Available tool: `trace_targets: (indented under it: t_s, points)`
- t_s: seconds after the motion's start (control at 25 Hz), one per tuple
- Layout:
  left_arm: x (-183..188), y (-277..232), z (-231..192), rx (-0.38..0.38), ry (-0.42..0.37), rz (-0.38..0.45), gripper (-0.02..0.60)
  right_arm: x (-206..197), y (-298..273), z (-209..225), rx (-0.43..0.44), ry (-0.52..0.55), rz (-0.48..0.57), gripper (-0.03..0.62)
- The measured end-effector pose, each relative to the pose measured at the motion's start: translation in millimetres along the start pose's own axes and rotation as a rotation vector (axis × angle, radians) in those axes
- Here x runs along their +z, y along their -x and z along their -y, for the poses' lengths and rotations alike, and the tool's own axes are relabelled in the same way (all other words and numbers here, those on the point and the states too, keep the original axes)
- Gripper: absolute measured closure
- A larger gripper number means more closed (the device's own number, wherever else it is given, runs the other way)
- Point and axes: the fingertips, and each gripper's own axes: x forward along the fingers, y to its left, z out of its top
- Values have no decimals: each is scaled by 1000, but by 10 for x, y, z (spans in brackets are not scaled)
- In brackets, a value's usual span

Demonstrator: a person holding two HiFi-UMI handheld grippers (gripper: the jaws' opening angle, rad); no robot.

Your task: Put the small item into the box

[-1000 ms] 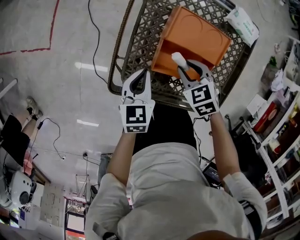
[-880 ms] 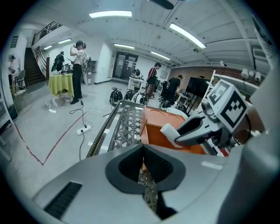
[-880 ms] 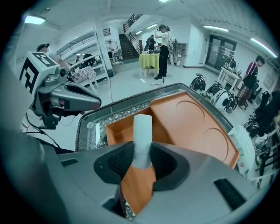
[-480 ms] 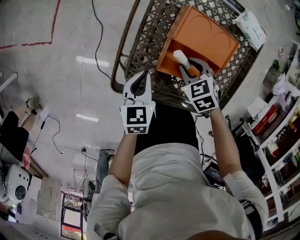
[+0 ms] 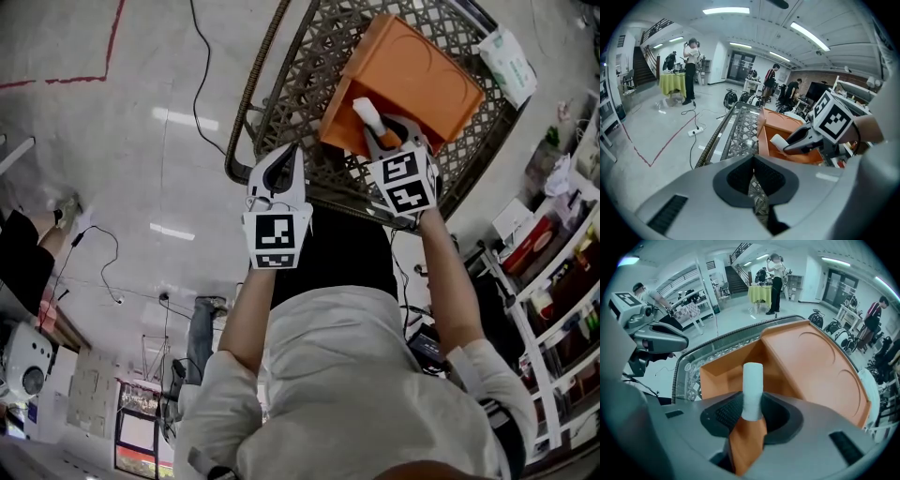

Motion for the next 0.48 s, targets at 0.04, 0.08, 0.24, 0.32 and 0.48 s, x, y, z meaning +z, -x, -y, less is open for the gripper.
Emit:
trace_targets:
  t_s: [0.04,0.08,0.24,0.32,0.48]
  points:
    - [0,12,-3,1,0,-1,572,3,-4,-1,0,-2,-2,473]
    - [0,21,-9,1,0,-1,572,6,-8,-3,-1,-3,-3,474]
    - [2,36,-54,8,2,1,572,6,-40,-7,-2,-3,-10,473]
    - [4,40,-66,10,2,2,572,1,-55,-6,-4,-3,-13,473]
    - [-7,53,-65,8,7,3,572,-11,-75,-1,-8,-2,-19,473]
